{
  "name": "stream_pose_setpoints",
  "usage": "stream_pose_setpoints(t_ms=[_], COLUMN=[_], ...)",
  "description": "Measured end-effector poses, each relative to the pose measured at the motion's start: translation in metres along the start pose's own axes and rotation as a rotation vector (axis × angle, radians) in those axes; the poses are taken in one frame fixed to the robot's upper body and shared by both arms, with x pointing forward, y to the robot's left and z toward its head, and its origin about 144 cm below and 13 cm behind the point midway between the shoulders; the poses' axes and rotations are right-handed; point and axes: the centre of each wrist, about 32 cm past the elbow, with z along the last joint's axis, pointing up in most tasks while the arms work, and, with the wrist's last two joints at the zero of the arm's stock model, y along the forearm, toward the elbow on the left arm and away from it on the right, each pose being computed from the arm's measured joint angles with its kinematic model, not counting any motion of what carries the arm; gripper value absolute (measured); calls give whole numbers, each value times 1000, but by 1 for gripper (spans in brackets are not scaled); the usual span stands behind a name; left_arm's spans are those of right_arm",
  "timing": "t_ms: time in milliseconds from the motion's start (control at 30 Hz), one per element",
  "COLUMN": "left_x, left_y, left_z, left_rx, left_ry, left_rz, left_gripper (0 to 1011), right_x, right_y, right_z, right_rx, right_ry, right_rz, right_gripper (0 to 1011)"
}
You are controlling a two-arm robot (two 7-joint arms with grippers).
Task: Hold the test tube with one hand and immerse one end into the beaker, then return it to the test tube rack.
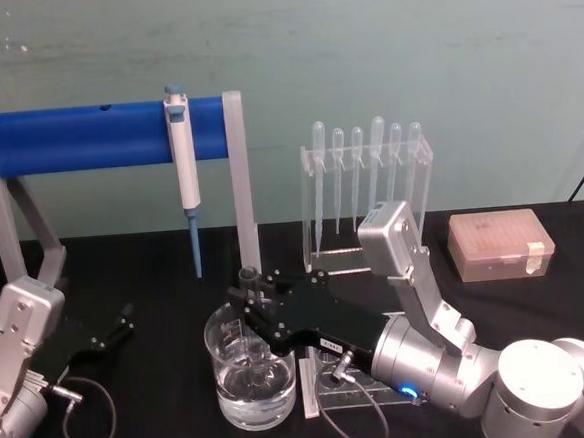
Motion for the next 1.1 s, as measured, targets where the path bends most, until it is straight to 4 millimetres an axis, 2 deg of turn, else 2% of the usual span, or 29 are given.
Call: stream_pose_setpoints(t_ms=[1100], left_x=[0], left_y=[0], left_z=[0], left_rx=[0], left_ry=[0], left_rz=[0], left_gripper=[1000], right_x=[0], right_y=[0], right_z=[0], right_rx=[0], right_ry=[0], right_rz=[0], right_gripper=[224])
